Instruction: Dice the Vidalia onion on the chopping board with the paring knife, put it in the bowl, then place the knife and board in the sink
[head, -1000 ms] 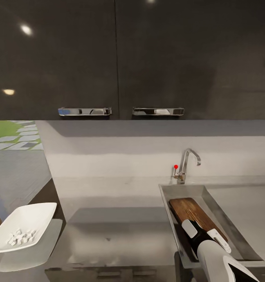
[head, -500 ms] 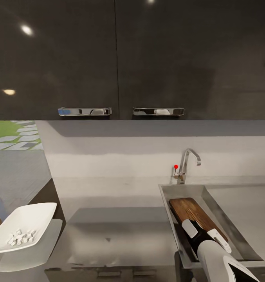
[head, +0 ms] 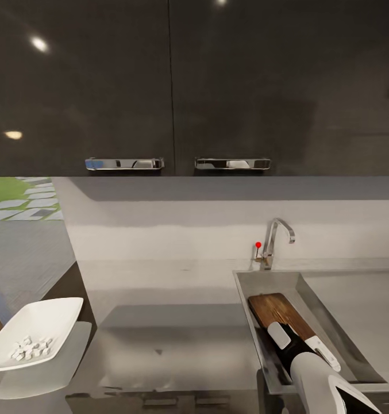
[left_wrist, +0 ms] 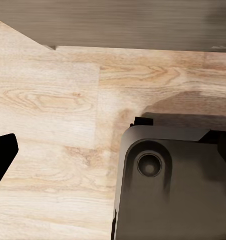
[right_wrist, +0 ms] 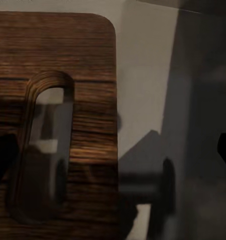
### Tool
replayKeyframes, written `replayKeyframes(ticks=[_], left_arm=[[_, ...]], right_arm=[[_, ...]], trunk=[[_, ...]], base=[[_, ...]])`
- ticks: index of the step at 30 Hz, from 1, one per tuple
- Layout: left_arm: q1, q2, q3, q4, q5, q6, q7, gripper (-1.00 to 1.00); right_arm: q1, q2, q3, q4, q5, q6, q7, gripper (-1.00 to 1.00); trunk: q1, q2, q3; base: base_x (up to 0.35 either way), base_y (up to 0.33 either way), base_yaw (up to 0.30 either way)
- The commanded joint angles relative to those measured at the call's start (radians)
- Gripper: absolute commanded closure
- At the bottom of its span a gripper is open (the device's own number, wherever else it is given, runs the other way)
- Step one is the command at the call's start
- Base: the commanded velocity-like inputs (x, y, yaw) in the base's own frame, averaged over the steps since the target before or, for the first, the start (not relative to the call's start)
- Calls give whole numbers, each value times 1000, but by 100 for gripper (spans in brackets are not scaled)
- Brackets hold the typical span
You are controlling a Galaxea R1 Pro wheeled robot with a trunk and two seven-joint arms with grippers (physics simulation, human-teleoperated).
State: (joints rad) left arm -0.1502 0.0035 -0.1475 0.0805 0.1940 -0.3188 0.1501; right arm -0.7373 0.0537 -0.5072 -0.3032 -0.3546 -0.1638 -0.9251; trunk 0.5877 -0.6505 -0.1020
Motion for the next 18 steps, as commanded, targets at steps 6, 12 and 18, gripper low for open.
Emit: replayKeyframes(ticks=[6, 12, 18], left_arm=[[-2, 0, -9, 4, 8, -6, 0, -100], [-2, 0, -8, 4, 8, -6, 0, -100], [-2, 0, -8, 3, 8, -7, 0, -100]], right_arm=[[-1, 2, 6, -9, -9, -10, -1, -100], [-1, 3, 8, -43, -4, -8, -2, -100], [-1, 14, 127, -385, 1, 242, -6, -100]], trunk=[[0, -2, -2], [0, -2, -2], [0, -2, -2]], base=[[0, 0, 0], [0, 0, 0], [0, 0, 0]])
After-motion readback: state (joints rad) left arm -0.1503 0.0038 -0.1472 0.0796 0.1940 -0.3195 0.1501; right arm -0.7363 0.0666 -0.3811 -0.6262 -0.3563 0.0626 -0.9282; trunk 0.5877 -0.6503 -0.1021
